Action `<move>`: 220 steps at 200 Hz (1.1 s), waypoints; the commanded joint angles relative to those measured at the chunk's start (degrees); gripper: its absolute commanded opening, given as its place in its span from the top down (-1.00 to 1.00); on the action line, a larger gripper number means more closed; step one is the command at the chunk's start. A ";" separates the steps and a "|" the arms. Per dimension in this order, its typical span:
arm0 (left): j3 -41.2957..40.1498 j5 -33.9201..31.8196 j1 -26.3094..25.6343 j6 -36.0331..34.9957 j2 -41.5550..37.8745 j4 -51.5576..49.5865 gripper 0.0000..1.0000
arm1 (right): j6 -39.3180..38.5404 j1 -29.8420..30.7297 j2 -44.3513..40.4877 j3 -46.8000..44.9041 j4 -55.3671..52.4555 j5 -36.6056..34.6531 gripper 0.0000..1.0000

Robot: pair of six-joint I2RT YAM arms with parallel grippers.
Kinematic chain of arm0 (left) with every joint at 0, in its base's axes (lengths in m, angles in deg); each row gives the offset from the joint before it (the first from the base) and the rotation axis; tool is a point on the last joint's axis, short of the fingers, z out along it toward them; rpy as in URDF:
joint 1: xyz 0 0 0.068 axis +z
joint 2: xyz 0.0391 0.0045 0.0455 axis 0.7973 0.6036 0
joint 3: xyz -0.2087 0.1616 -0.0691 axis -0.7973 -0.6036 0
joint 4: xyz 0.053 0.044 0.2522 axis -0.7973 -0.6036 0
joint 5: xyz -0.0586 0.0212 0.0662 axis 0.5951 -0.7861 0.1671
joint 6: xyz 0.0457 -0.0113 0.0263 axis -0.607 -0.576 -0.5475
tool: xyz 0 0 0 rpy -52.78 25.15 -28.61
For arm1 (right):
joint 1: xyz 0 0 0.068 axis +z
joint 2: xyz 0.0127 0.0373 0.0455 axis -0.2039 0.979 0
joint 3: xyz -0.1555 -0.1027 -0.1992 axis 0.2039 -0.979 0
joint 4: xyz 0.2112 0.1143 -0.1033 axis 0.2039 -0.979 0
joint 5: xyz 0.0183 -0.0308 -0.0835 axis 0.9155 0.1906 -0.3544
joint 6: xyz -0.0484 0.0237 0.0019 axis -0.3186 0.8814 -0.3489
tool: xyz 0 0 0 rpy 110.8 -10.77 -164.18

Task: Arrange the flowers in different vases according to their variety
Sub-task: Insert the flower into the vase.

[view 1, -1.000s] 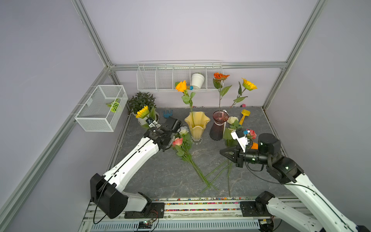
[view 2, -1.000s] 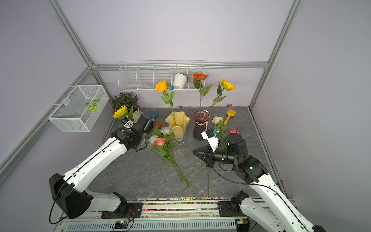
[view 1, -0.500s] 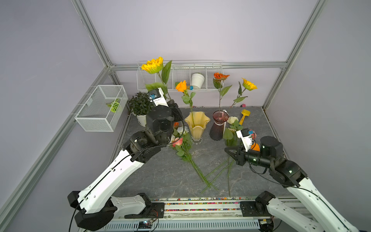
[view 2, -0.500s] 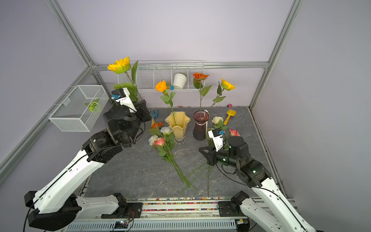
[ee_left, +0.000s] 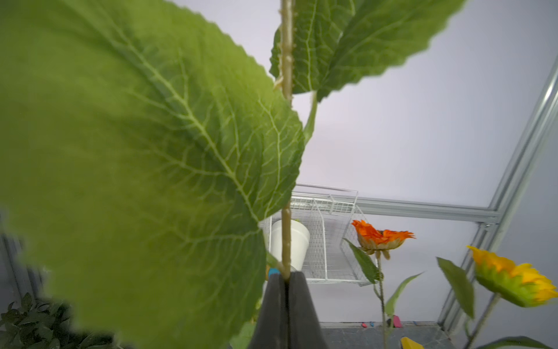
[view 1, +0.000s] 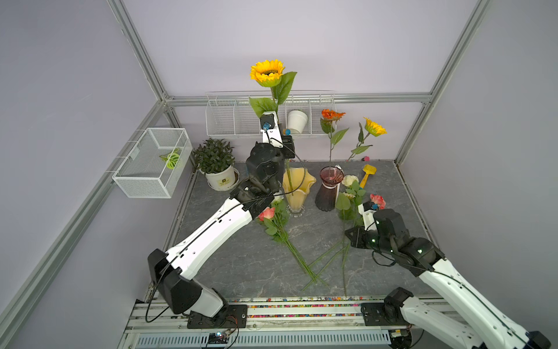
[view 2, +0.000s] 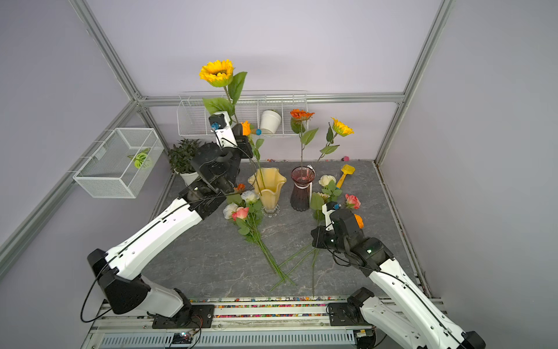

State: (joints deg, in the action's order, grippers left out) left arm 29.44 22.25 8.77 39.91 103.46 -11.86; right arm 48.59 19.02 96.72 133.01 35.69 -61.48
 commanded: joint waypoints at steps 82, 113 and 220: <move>10.89 5.17 1.32 -4.30 3.39 7.11 1.00 | 0.22 0.07 4.07 -0.58 2.26 -2.40 1.00; 7.61 5.23 2.20 -2.52 5.10 7.43 1.00 | 0.54 0.13 3.95 -0.96 2.39 -2.27 1.00; -3.68 6.44 3.14 2.52 9.73 17.66 1.00 | 0.31 0.14 1.52 -2.41 0.77 -4.50 1.00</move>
State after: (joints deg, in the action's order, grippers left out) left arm 26.34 27.41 11.79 40.00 115.57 2.17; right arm 48.87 19.02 99.17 131.67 37.09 -64.50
